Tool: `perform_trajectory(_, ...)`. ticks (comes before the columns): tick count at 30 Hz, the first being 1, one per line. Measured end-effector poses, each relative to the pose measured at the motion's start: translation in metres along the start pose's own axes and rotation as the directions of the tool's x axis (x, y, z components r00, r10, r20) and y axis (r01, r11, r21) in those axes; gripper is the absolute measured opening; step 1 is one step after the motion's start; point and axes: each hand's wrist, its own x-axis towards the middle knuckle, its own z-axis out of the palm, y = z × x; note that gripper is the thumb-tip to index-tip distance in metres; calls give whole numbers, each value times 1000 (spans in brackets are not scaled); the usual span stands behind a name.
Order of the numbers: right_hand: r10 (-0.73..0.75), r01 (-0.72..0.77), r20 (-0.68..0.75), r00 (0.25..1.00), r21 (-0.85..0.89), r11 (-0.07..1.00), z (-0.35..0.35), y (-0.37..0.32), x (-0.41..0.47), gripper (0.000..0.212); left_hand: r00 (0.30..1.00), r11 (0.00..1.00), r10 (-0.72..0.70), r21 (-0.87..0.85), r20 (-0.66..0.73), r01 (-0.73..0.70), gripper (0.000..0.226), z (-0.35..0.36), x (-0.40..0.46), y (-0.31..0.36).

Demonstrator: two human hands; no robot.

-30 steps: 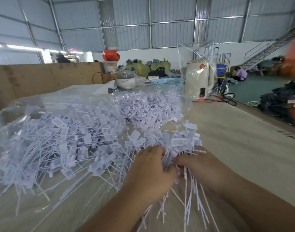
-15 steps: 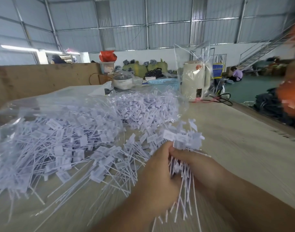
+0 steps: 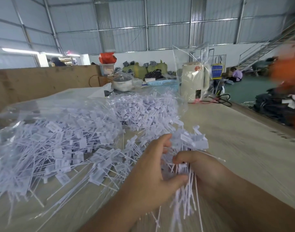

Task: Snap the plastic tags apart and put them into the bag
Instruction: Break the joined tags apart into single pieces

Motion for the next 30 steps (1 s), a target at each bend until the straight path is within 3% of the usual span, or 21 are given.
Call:
perform_trajectory(4, 19, -7, 143, 990, -87, 996, -3, -7, -11, 10, 994, 994, -96, 45, -45, 98, 58, -9, 1, -4)
perform_trajectory(6, 58, -40, 135, 989, -132, 990, 4, -14, -5, 20, 988, 985, -136, 96, -67, 142, 39, -13, 4, -8)
perform_trajectory(7, 72, -46, 105, 992, -233, 971, 5, -13, 4, 20, 986, 980, -147, 123, -77, 156, 28, -14, 6, -10)
perform_trajectory(9, 2, 11, 50, 999, -257, 966, 7, -11, 5, 18, 982, 970, -161, 170, -98, 176, 12, -16, 8, -12)
perform_trajectory(12, 54, -30, 47, 997, -405, 914, 12, -14, 10, 32, 980, 958, -138, 232, -142, 168, 20, -19, 10, -17)
perform_trajectory(13, 3, 39, 80, 997, -512, 858, 16, -15, 12, 25, 978, 953, -134, 251, -162, 172, 20, -20, 10, -18)
perform_trajectory(14, -26, 87, 132, 991, -478, 874, 18, -14, 9, 24, 974, 946, -139, 266, -181, 184, 18, -22, 11, -18)
perform_trajectory(15, 55, 24, 216, 975, -348, 937, 12, -16, 1, 35, 969, 941, -150, 272, -195, 200, 18, -23, 11, -20)
perform_trajectory(16, 64, -12, 227, 972, -221, 975, 3, -10, -4, 51, 966, 934, -163, 283, -202, 217, 20, -24, 11, -22)
perform_trajectory(17, -15, 54, 206, 978, -187, 981, 1, -6, -6, 58, 964, 924, -170, 307, -203, 227, 21, -24, 11, -24)
perform_trajectory(18, -107, 154, 247, 963, -182, 971, -3, -5, -8, 53, 964, 913, -174, 335, -200, 234, 20, -24, 11, -25)
perform_trajectory(19, -193, 265, 251, 949, -295, 918, 3, -6, -14, 44, 964, 906, -173, 351, -202, 236, 15, -25, 10, -24)
perform_trajectory(21, -108, 149, 193, 975, -213, 966, 7, -13, -16, 43, 961, 911, -174, 336, -215, 240, 4, -26, 11, -22)
perform_trajectory(22, -139, 167, 201, 970, -130, 977, 8, -10, -21, 44, 960, 917, -163, 323, -228, 232, 8, -26, 12, -22)
perform_trajectory(24, -123, 164, 251, 960, -151, 975, 11, -12, -14, 40, 961, 944, -133, 266, -243, 198, 14, -25, 14, -22)
perform_trajectory(26, -94, 141, 180, 979, -265, 954, 23, -16, -1, 33, 959, 970, -124, 172, -256, 171, 15, -23, 16, -19)
perform_trajectory(28, -2, 30, 115, 993, -247, 969, 24, -14, -8, 37, 954, 983, -122, 98, -274, 153, 21, -20, 16, -16)
perform_trajectory(29, -22, 52, 132, 991, -226, 973, 27, -14, -9, 37, 950, 988, -122, 56, -286, 144, 25, -18, 16, -15)
perform_trajectory(30, -138, 170, 174, 975, -182, 968, 26, -12, -9, 36, 947, 990, -134, 3, -291, 140, 27, -17, 16, -13)
